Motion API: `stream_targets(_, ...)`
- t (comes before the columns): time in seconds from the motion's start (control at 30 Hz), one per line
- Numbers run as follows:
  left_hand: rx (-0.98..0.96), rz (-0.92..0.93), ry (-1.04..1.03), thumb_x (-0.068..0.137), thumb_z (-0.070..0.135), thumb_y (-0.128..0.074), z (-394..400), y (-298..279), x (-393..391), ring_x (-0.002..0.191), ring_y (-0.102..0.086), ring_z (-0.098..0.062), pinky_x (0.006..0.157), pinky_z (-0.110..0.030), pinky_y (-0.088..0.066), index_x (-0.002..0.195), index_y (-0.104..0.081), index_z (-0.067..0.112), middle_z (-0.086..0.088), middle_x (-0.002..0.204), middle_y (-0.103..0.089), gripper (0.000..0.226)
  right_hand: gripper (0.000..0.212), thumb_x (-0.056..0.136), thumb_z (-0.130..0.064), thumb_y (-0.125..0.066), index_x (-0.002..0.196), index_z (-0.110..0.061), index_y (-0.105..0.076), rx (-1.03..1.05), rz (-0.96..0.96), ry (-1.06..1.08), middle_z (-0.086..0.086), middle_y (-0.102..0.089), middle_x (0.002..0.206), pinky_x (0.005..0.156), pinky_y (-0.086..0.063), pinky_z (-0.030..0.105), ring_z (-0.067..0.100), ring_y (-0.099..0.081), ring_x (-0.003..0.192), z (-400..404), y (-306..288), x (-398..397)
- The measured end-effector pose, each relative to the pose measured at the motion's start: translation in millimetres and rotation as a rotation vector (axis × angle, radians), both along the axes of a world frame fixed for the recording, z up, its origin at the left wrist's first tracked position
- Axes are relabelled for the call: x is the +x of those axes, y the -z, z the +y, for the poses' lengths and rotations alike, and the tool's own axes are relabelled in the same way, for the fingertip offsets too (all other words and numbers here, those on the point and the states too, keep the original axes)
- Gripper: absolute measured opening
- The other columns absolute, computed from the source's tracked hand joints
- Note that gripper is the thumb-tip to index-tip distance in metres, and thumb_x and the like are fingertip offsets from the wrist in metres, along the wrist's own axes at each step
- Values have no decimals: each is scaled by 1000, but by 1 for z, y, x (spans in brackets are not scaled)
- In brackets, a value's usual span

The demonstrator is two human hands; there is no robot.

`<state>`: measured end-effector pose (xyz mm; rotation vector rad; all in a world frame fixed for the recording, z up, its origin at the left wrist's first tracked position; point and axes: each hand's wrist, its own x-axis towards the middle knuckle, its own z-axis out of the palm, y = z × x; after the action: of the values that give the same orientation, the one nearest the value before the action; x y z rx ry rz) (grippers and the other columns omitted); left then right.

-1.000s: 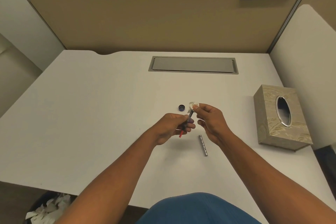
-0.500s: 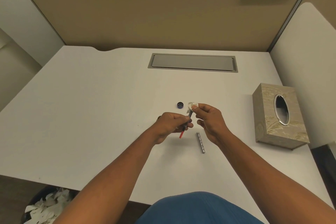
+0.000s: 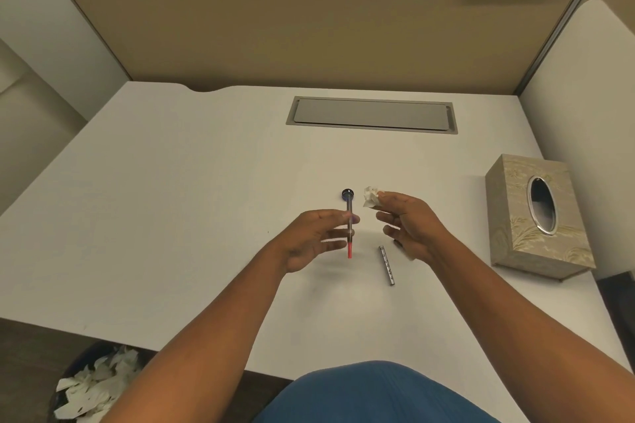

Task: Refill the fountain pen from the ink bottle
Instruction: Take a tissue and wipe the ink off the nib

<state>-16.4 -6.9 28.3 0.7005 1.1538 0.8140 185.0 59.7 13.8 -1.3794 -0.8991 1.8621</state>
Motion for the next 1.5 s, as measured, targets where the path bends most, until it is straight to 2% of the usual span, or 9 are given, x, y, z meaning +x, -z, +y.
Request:
stream_targets(0.13, -39, -86, -16, 96, 26, -61, 0, -6, -6, 112, -67, -28, 97, -40, -51, 114, -71, 8, -11, 129, -69, 27, 17, 90, -29, -69, 100, -18, -75, 0, -69, -113, 0, -76, 103, 74, -42, 31, 14, -58, 86, -3, -4, -8)
stream_targets(0.37, -42, -22, 31, 97, 24, -62, -3, -12, -10, 110, -68, -28, 107, -45, -46, 124, -68, 2, -10, 129, -70, 36, 15, 90, -32, -68, 94, -19, -74, 23, -104, -250, 0, -74, 96, 74, -41, 32, 16, -61, 92, -9, -15, -21)
stream_targets(0.57, -26, -13, 28, 96, 24, -63, -5, -15, -11, 103, -67, -25, 87, -32, -51, 121, -70, 3, -7, 126, -72, 33, 24, 97, -37, -58, 102, -17, -71, 9, -85, -321, 1, -72, 93, 70, -41, 29, 14, -59, 83, -14, -19, -24)
stream_targets(0.7, -23, -10, 11, 95, 24, -64, -8, -11, -13, 102, -67, -25, 85, -31, -51, 116, -73, 6, -4, 121, -74, 29, 33, 100, -42, -51, 108, -16, -70, 4, -92, -259, 5, -76, 102, 69, -43, 30, 14, -61, 78, -17, -12, -17)
stream_targets(0.8, -19, -6, 16, 95, 26, -64, -9, -8, -15, 102, -66, -25, 85, -30, -48, 118, -73, 8, -1, 125, -72, 30, 30, 98, -37, -55, 97, -13, -73, 143, -380, -208, 6, -73, 92, 64, -45, 29, 19, -62, 73, -26, 5, -3)
stream_targets(0.93, -18, -42, -20, 95, 24, -65, -6, -7, -15, 95, -68, -22, 79, -28, -47, 114, -74, 11, 2, 125, -72, 26, 32, 93, -38, -56, 68, -18, -57, 406, -1062, -392, -5, -61, 65, 59, -41, 30, 23, -58, 72, -43, 35, 15)
stream_targets(1.07, -6, -67, -68, 94, 23, -66, -3, -4, -13, 82, -73, -14, 76, -29, -46, 107, -78, 14, 6, 120, -74, 20, 30, 91, -48, -55, 88, -20, -62, 426, -1268, -434, -4, -67, 85, 67, -47, 30, 21, -62, 84, -61, 52, 14)
stream_targets(1.27, -12, -69, -64, 94, 24, -65, 3, -1, -11, 81, -73, -12, 77, -29, -44, 105, -80, 16, 8, 117, -75, 20, 23, 91, -42, -58, 98, -21, -63, 396, -1319, -436, -3, -66, 98, 70, -46, 30, 21, -62, 91, -69, 63, 6)
stream_targets(1.5, -47, -81, -94, 94, 24, -66, 10, -1, -14, 81, -70, -12, 72, -25, -46, 115, -75, 12, 9, 117, -75, 26, 8, 88, -33, -62, 85, -26, -65, 379, -1122, -280, -8, -67, 82, 62, -46, 27, 17, -62, 77, -69, 56, 6)
